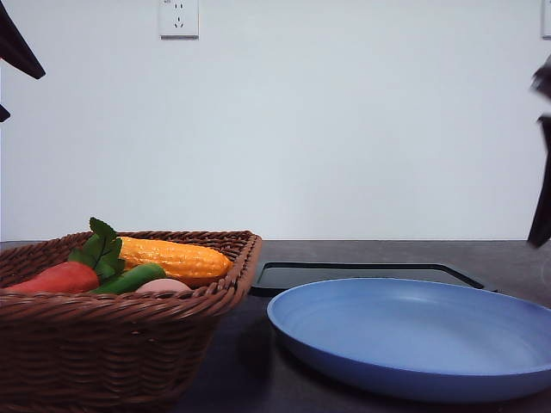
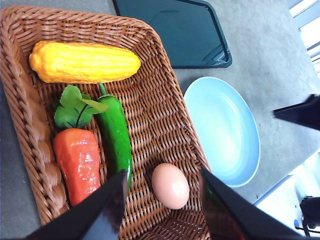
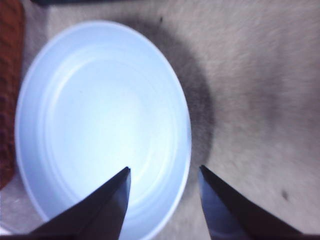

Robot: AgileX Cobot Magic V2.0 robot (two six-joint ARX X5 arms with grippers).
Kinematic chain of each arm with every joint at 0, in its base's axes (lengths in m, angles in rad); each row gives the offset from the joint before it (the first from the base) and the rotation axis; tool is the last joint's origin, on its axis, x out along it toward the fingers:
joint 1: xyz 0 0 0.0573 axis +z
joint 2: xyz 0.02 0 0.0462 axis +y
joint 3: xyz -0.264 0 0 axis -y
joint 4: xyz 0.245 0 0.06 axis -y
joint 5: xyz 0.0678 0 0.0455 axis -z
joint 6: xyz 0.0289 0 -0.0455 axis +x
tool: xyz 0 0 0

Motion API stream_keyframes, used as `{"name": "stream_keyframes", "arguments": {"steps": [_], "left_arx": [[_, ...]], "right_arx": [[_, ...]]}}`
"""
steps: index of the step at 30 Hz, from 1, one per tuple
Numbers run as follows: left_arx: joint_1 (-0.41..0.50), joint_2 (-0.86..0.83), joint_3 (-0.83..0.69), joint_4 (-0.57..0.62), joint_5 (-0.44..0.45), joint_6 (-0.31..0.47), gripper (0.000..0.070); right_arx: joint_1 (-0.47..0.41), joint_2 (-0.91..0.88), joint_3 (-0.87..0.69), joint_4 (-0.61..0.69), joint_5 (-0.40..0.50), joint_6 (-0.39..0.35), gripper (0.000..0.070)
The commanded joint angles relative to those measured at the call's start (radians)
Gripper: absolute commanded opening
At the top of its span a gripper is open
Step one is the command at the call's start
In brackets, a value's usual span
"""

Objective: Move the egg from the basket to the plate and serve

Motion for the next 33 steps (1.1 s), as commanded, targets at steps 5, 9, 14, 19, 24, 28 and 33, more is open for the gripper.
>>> {"name": "stream_keyframes", "arguments": {"steps": [5,9,14,19,24,28,33], "left_arx": [[-0.003,0.007,0.015,0.007,0.006,0.010,0.0294],[-0.003,0.007,0.015,0.007,0.006,0.010,0.0294],[-0.003,0.007,0.015,0.007,0.006,0.009,0.0294],[-0.004,0.007,0.015,0.006,0.011,0.006,0.0292],[-0.009,0.007,0.015,0.006,0.103,-0.016,0.0308],[-0.057,0.007,0.015,-0.003,0.138,-0.047,0.0388],[-0.174,0.017,0.015,0.003,0.102,-0.140,0.0396]], "right_arx": [[0.040,0.132,-0.019,0.090,0.002,0.032,0.0284],[0.063,0.204,-0.019,0.141,-0.005,0.036,0.0270],[0.078,0.250,-0.019,0.173,-0.007,0.047,0.0123],[0.079,0.248,-0.019,0.184,-0.004,0.041,0.0000],[0.079,0.232,-0.019,0.142,-0.007,0.033,0.0000],[0.079,0.187,-0.019,0.084,-0.005,0.010,0.0000],[0.078,0.109,-0.019,0.072,-0.002,0.010,0.0000]]}}
